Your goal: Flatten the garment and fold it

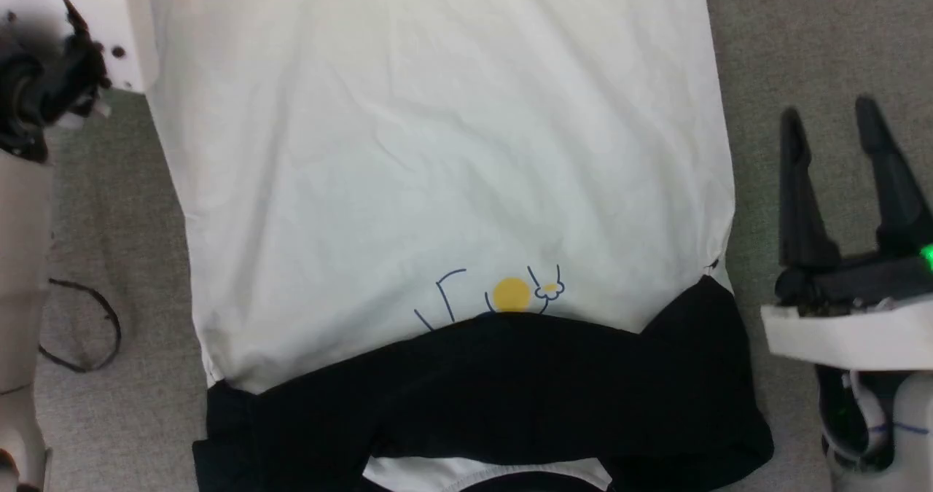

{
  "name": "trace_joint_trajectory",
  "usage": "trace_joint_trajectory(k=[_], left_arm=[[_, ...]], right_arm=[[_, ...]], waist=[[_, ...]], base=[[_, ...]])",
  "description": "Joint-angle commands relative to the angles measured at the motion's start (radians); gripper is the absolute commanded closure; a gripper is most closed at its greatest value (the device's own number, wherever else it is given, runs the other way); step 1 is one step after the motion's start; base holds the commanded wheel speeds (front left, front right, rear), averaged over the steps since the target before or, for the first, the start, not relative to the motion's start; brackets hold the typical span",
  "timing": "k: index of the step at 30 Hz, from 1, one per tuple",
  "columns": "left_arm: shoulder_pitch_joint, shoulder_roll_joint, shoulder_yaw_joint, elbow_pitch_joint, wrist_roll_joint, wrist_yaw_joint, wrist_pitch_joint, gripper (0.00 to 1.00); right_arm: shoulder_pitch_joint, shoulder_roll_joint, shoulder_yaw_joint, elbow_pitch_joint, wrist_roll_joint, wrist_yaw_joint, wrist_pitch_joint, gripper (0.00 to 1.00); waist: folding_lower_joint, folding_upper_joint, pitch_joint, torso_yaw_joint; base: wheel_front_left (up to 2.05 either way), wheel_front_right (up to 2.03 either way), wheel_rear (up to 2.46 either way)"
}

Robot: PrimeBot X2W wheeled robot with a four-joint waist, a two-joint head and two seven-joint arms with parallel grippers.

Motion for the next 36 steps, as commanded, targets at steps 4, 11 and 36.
trace_joint_trajectory(k=[4,11,36], left_arm=[[0.053,-0.013,-0.007,0.022,-0.008,-0.005,-0.038,1.00],[0.063,-0.036,-0.012,0.014,-0.014,-0.004,-0.092,1.00],[-0.034,-0.163,-0.092,0.024,-0.042,-0.022,-0.193,1.00]], right_arm=[[-0.125,0.000,0.019,-0.103,0.007,-0.001,0.073,0.00],[-0.542,-0.127,0.067,-0.187,0.113,-0.001,0.378,0.00],[-0.928,-0.003,-0.228,0.619,-0.211,-0.001,0.906,0.00]], waist=[[0.0000,0.0000,-0.050,0.009],[0.0000,0.0000,-0.064,0.027],[0.0000,0.0000,0.049,0.181]], base=[[0.00,0.00,0.00],[0.00,0.00,0.00],[0.00,0.00,0.00]])
